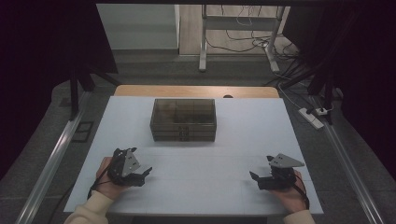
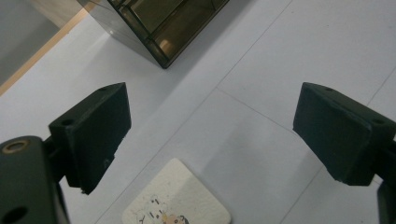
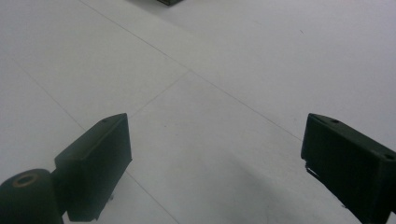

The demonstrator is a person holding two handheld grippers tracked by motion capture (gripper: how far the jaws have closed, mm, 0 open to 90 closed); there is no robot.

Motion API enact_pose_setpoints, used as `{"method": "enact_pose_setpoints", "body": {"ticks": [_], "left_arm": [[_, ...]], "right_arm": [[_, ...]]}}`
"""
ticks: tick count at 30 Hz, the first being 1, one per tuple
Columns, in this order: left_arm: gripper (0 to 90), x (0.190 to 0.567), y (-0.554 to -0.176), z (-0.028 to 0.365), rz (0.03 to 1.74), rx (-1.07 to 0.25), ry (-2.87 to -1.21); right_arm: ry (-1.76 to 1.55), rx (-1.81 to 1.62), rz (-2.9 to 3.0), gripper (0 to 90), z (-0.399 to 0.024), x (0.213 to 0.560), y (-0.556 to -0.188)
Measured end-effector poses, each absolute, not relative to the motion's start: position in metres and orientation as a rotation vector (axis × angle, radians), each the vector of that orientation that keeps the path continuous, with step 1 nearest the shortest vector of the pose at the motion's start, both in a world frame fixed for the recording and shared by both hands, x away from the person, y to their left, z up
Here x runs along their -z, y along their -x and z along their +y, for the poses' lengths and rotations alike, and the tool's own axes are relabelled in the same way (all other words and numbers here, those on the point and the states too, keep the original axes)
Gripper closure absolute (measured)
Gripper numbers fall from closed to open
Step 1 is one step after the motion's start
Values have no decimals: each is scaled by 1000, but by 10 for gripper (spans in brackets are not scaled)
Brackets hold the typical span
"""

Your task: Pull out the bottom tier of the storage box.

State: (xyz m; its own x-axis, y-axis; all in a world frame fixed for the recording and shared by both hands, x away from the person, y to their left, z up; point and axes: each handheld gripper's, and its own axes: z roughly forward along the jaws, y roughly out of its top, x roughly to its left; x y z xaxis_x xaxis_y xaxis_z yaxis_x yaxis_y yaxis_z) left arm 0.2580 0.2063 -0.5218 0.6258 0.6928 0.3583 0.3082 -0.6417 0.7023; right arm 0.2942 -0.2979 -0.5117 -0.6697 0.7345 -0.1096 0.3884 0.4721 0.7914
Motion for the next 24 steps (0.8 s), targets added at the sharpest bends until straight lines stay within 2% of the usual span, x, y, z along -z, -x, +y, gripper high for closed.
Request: {"method": "enact_pose_setpoints", "body": {"ticks": [24], "left_arm": [[126, 524, -258, 198, 702, -919, -2294]], "right_arm": [[-939, -1067, 2288, 83, -298, 512, -295]]}}
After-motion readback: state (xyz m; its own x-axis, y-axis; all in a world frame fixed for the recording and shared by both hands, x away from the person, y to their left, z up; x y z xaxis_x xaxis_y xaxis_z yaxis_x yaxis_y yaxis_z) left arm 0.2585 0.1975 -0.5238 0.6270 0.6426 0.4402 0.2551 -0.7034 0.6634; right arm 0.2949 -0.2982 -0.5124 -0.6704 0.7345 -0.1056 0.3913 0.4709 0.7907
